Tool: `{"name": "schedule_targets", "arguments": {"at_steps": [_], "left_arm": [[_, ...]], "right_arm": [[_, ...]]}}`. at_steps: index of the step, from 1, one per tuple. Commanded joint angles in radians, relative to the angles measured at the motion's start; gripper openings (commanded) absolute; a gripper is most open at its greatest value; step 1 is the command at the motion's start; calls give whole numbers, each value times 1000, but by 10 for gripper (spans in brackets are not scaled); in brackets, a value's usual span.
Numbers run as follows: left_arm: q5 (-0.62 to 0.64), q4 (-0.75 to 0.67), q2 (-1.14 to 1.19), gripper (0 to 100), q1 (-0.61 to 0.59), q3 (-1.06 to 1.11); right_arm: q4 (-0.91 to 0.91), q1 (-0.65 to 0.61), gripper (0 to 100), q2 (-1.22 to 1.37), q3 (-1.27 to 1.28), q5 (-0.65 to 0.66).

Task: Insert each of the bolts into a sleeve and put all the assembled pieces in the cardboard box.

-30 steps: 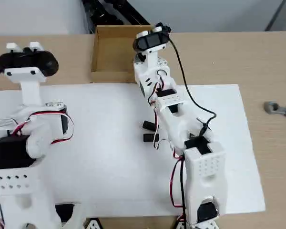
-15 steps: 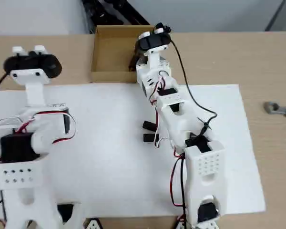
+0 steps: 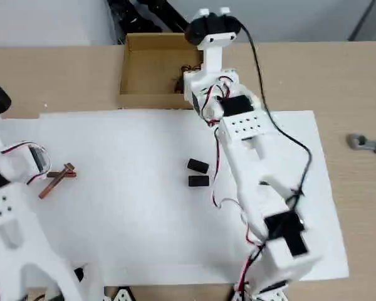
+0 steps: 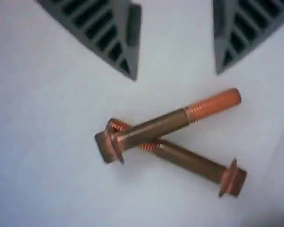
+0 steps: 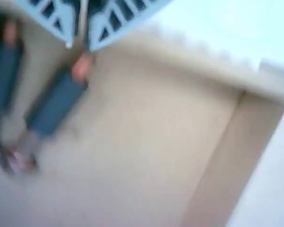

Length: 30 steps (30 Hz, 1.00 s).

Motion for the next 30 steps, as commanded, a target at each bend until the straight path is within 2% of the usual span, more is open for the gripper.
{"name": "schedule_targets", "arguments": {"at_steps": [1,5,10,18,24,30], "left_arm": [[54,-18,101,101,-9,-61],[78,6,259,101,-21,-180],[160,80,486,100,-75,-378],[514,184,767,100,-103,-565],[878,183,784,100,-203,-572],[957,153,786,14,-235,-572]], "right_arm": [[209,7,3,-160,-43,-11],[415,7,3,-274,-43,-11],[565,7,3,-375,-43,-12],[638,7,4,-406,-43,-12],[638,7,4,-400,-41,-12],[638,2,4,-400,-41,-12]]}}
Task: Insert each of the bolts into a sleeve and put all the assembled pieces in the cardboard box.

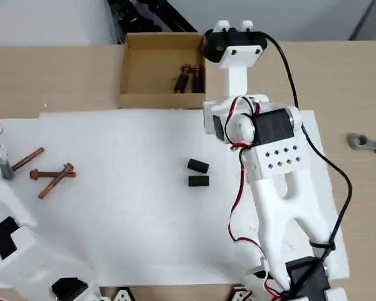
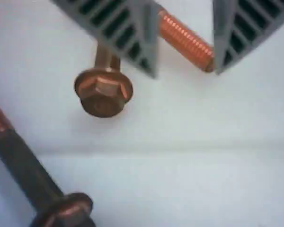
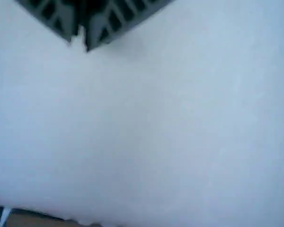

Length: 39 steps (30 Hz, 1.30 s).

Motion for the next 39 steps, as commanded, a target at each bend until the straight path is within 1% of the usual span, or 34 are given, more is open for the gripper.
{"name": "schedule_targets", "arguments": {"at_steps": [1,7,10,14,20,28,39], "left_arm": [[35,-26,-8,5,-2,-42],[35,-58,-9,11,34,-42],[49,-91,-9,57,37,-44],[130,-94,-9,125,31,-84],[193,-100,11,130,29,-91],[239,-127,135,130,31,-91],[269,-227,249,130,54,-122]], "right_arm": [[5,-1,4,-35,-41,-11],[7,-1,4,-35,-41,-6],[7,-1,4,-35,-40,-6],[36,-1,4,-33,-40,-6],[77,-1,4,-33,-40,-9],[77,-1,4,-33,-40,-9],[77,-1,4,-33,-40,-9]]}}
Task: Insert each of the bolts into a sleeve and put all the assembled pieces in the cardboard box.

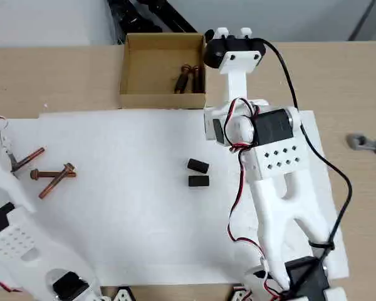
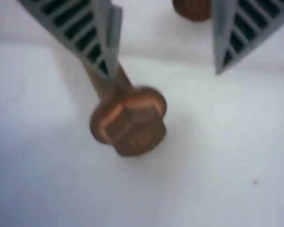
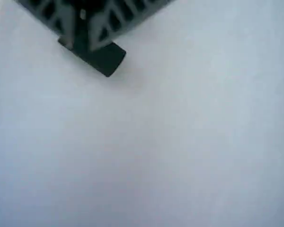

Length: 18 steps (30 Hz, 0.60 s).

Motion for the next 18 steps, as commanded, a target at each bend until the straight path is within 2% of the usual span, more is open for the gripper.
{"name": "schedule_targets", "arguments": {"at_steps": [1,7,18], "left_arm": [[9,-26,21,130,28,-39],[49,-64,91,130,72,-39],[51,-91,153,128,66,-41]], "right_arm": [[7,4,4,-33,-40,-9],[7,4,4,-33,-40,-9],[7,4,4,-33,-40,-9]]}}
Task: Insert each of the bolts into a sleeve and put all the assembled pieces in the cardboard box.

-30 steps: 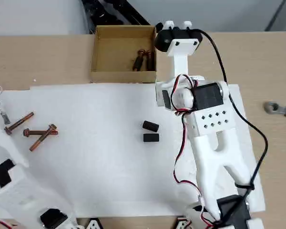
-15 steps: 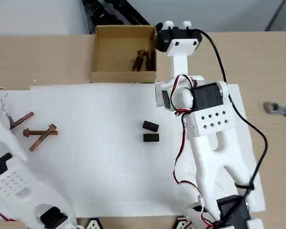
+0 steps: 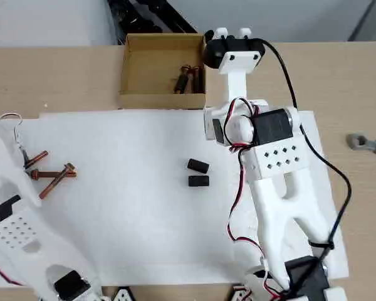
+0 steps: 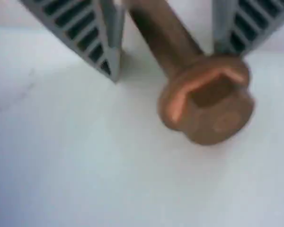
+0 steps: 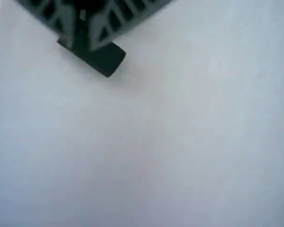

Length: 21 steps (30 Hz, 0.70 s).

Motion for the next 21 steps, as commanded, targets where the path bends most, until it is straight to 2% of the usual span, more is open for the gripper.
{"name": "schedule_targets", "arguments": {"at_steps": [1,3,5,9,14,17,21], "left_arm": [[5,-29,25,115,2,-4],[-15,-37,26,54,0,-5],[-100,-41,23,1,2,-24],[-126,9,17,5,0,-81],[-238,143,17,5,5,-200],[-344,235,17,5,6,-323],[-420,354,17,5,6,-544]], "right_arm": [[7,4,4,-33,-40,-9],[7,4,4,-33,-40,-9],[7,4,4,-33,-40,-9],[7,4,4,-33,-40,-9],[7,4,4,-33,-40,-11],[7,4,4,-33,-40,-11],[7,4,4,-33,-40,-11]]}}
